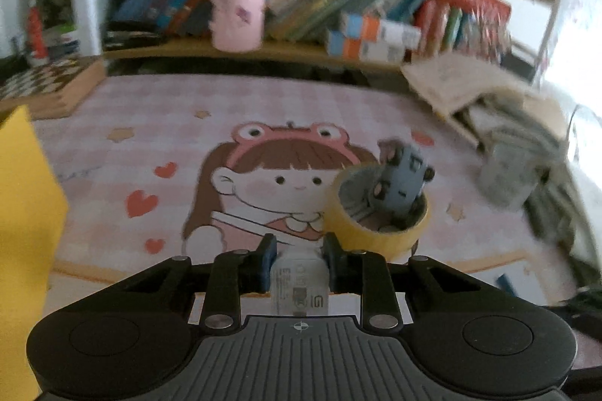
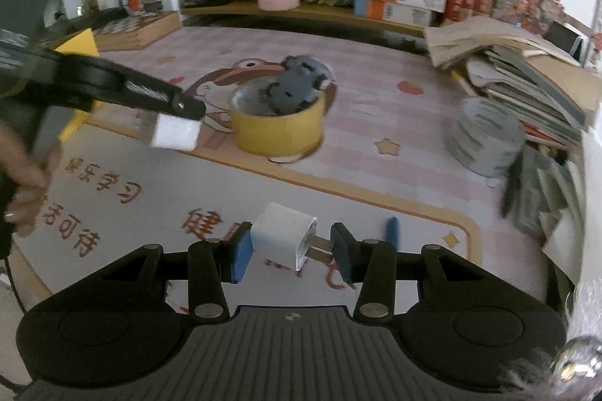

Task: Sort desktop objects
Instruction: 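Carry the larger charger with the left tool toward the yellow box while the right tool holds its charger, then move both tools with their white chargers over the open yellow box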

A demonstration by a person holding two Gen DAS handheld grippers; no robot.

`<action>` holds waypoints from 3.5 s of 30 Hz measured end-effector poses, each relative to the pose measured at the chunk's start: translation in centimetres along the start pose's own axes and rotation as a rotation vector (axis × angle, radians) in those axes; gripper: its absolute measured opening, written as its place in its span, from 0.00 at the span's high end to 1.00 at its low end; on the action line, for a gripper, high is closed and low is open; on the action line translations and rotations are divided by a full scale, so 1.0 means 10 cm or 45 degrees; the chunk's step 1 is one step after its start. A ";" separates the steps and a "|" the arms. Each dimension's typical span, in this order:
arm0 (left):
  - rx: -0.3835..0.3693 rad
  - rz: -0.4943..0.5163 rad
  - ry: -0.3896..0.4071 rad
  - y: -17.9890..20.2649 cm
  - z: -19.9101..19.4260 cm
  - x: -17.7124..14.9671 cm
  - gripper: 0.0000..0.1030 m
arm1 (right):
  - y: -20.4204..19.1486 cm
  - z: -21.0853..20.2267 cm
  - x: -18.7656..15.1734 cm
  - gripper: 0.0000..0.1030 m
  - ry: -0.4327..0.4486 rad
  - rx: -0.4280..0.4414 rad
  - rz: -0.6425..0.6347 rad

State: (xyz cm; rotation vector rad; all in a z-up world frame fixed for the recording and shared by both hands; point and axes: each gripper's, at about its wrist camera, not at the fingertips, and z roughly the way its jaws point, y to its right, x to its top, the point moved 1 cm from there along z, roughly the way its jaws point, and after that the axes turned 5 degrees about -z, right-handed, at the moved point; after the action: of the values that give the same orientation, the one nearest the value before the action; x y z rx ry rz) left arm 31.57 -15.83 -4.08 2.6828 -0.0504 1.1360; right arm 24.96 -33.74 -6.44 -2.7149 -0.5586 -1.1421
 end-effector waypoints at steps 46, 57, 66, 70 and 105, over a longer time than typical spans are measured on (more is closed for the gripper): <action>-0.197 -0.135 0.145 -1.21 -1.79 -0.64 0.75 | -1.73 -0.38 0.34 0.60 0.052 0.055 -0.130; -0.260 -0.126 0.156 -1.42 -1.95 -0.75 0.75 | -2.08 -0.47 0.28 0.60 0.057 0.060 -0.191; -0.257 -0.149 0.138 -1.76 -2.15 -0.86 0.75 | -2.40 -0.56 0.24 0.60 0.056 0.110 -0.224; -0.254 -0.146 0.136 -1.89 -2.25 -0.90 0.75 | -2.61 -0.58 0.22 0.60 0.063 0.136 -0.241; -0.115 -0.209 0.313 -2.84 -2.96 -0.90 0.75 | -3.71 -0.72 0.68 0.60 0.257 0.249 -0.265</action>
State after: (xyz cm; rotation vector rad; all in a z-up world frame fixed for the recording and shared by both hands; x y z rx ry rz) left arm 7.74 17.83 3.95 2.4000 0.1525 1.3645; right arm 10.10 0.36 2.97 -2.3868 -0.8864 -1.3139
